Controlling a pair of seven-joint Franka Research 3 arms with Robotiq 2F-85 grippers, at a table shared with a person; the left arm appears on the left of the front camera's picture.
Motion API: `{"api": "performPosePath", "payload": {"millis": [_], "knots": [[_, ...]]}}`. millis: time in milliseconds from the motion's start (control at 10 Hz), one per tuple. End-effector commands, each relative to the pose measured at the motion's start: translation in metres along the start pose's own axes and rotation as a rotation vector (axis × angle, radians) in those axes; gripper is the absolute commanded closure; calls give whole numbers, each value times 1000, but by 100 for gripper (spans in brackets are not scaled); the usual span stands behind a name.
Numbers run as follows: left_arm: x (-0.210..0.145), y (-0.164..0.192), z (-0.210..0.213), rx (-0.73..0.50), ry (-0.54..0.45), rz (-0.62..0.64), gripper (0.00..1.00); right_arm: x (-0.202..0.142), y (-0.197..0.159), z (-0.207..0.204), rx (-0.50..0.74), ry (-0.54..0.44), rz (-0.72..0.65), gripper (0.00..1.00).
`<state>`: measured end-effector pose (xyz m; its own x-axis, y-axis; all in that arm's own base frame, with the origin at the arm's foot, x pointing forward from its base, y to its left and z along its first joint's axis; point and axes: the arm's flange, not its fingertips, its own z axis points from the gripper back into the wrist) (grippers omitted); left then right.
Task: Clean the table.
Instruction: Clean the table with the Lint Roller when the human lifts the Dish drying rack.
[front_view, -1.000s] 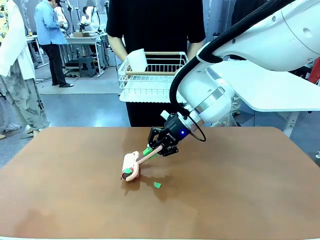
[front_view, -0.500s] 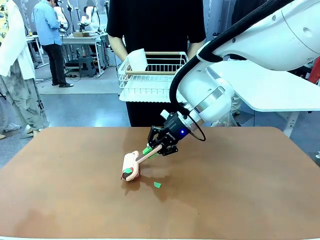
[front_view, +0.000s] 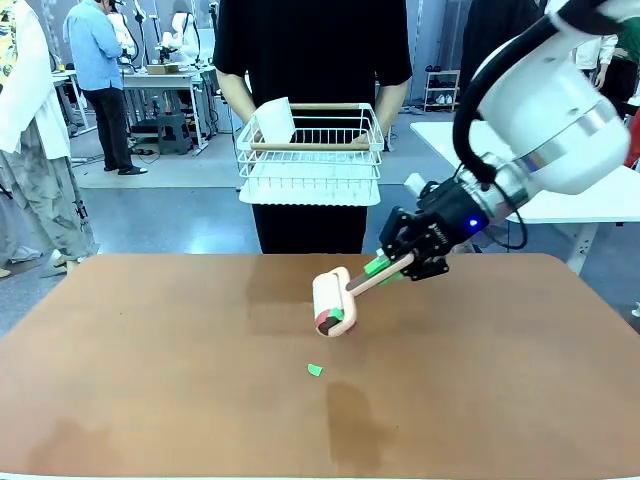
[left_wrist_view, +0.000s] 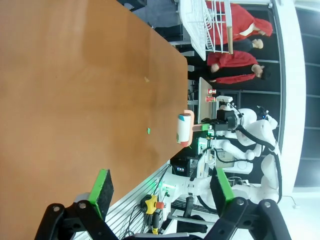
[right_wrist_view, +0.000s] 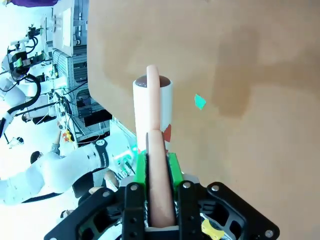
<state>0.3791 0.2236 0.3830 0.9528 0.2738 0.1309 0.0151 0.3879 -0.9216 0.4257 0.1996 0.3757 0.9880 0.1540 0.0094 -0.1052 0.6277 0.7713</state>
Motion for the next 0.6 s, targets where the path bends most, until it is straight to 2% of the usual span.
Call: {"api": "performPosePath", "payload": {"millis": [0,200,500], "knots": [[0,-2,3,7,-8,-6,0,-9,-6,16,-15,-16,-10,78],[0,-2,3,7,-8,-6,0,-29,-31,47,-147,7,-73,78],[0,-2,3,7,-8,-6,0,-37,-76,51,-210,-48,-124,78]]}}
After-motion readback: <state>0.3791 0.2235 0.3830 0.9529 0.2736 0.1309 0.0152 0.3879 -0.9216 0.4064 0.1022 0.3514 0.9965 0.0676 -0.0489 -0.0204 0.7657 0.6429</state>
